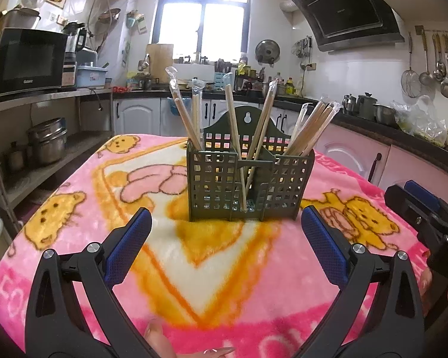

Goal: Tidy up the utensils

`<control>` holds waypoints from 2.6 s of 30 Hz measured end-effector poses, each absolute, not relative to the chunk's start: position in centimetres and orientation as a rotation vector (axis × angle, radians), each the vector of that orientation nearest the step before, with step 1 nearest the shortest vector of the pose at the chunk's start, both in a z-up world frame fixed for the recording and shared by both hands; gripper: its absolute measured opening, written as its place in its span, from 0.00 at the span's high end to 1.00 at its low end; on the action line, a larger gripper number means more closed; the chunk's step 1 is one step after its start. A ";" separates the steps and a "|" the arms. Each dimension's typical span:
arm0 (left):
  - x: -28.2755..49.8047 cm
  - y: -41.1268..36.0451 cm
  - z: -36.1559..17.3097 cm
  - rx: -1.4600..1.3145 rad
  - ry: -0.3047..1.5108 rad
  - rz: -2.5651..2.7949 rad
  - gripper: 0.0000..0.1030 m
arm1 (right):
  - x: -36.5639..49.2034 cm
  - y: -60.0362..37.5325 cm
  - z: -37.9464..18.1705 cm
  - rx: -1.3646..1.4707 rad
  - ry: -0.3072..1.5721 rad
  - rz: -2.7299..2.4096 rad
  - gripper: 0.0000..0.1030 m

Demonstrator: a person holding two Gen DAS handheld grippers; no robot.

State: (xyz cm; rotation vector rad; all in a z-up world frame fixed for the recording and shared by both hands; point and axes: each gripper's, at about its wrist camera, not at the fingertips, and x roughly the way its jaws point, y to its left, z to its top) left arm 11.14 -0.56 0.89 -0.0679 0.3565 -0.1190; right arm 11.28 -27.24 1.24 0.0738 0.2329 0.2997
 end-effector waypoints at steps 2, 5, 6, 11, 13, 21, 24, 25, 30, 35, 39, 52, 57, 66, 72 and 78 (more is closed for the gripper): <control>11.1 -0.5 0.9 -0.069 0.355 -0.119 0.10 | 11.2 -27.0 1.3 0.064 0.229 0.301 0.06; 11.1 -0.5 0.8 -0.073 0.353 -0.118 0.10 | 11.1 -26.8 1.2 0.057 0.227 0.302 0.06; 11.1 -0.5 0.8 -0.072 0.353 -0.118 0.10 | 11.1 -26.8 1.3 0.055 0.226 0.302 0.06; 11.0 -0.4 0.9 -0.074 0.348 -0.116 0.10 | 11.0 -26.6 1.2 0.052 0.226 0.302 0.06; 10.9 -0.4 0.9 -0.076 0.344 -0.116 0.10 | 11.0 -26.6 1.2 0.051 0.226 0.301 0.06; 10.9 -0.4 1.0 -0.076 0.340 -0.113 0.10 | 11.0 -26.6 1.2 0.050 0.226 0.301 0.06; 10.9 -0.4 1.0 -0.077 0.341 -0.112 0.10 | 10.9 -26.5 1.2 0.050 0.226 0.302 0.06; 10.9 -0.4 1.0 -0.077 0.341 -0.113 0.10 | 10.9 -26.6 1.2 0.050 0.226 0.303 0.06; 10.9 -0.4 1.0 -0.077 0.340 -0.114 0.10 | 10.9 -26.5 1.2 0.050 0.227 0.302 0.06; 10.9 -0.4 1.0 -0.078 0.340 -0.114 0.10 | 10.9 -26.5 1.2 0.050 0.226 0.302 0.06; 10.9 -0.3 1.0 -0.078 0.340 -0.114 0.10 | 10.9 -26.5 1.2 0.051 0.227 0.302 0.06; 10.9 -0.3 1.0 -0.080 0.338 -0.113 0.10 | 10.9 -26.4 1.0 0.051 0.230 0.300 0.06; 10.8 -0.3 1.1 -0.078 0.335 -0.115 0.10 | 10.9 -26.4 1.0 0.050 0.229 0.299 0.06; 11.5 -0.4 0.6 -0.105 0.383 -0.115 0.10 | 11.0 -26.6 0.7 0.054 0.239 0.284 0.06; 12.6 1.4 0.9 -0.160 0.448 -0.071 0.10 | 12.6 -28.4 0.9 0.096 0.312 0.239 0.06; 17.6 8.1 1.1 -0.134 0.624 0.174 0.10 | 20.5 -34.9 -0.1 0.067 0.638 0.001 0.06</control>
